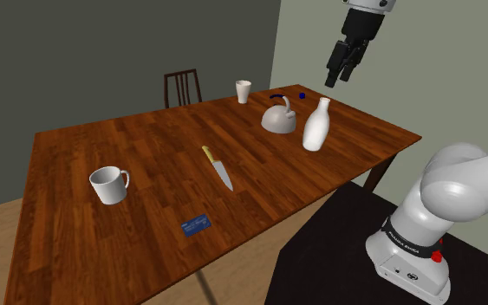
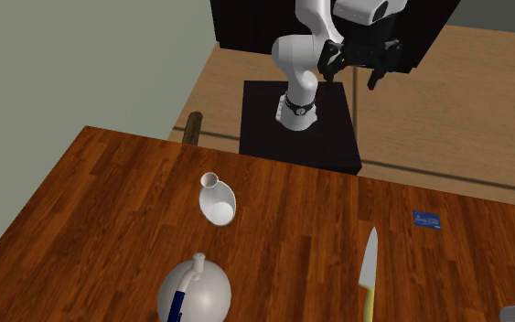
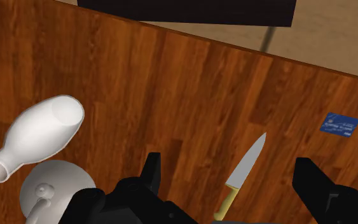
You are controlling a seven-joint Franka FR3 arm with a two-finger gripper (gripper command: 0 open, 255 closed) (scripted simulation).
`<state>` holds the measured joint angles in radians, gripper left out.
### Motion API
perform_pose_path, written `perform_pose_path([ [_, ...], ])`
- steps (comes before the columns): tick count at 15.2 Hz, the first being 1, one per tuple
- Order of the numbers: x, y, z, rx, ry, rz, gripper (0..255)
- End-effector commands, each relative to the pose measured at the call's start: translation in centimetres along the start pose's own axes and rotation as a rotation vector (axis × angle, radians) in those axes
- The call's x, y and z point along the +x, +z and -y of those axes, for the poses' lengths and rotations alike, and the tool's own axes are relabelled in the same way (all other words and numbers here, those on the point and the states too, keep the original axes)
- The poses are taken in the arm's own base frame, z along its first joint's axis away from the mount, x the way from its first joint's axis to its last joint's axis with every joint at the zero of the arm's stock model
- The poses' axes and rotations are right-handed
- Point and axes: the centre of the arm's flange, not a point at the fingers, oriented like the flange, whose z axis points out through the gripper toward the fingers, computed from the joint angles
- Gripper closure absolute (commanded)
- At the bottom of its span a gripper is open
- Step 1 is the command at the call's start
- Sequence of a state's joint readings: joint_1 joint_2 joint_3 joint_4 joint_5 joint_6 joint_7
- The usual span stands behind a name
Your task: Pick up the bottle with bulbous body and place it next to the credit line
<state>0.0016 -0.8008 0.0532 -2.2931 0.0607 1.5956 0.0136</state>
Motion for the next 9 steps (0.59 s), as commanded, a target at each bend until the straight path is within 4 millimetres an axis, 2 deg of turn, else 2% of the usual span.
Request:
perform_pose_path([
  [1,0.0,0.0,0.0,0.000,0.000,0.000,0],
  [9,4.1,4.6,-8.7,-0.008,-0.009,0.036,0],
])
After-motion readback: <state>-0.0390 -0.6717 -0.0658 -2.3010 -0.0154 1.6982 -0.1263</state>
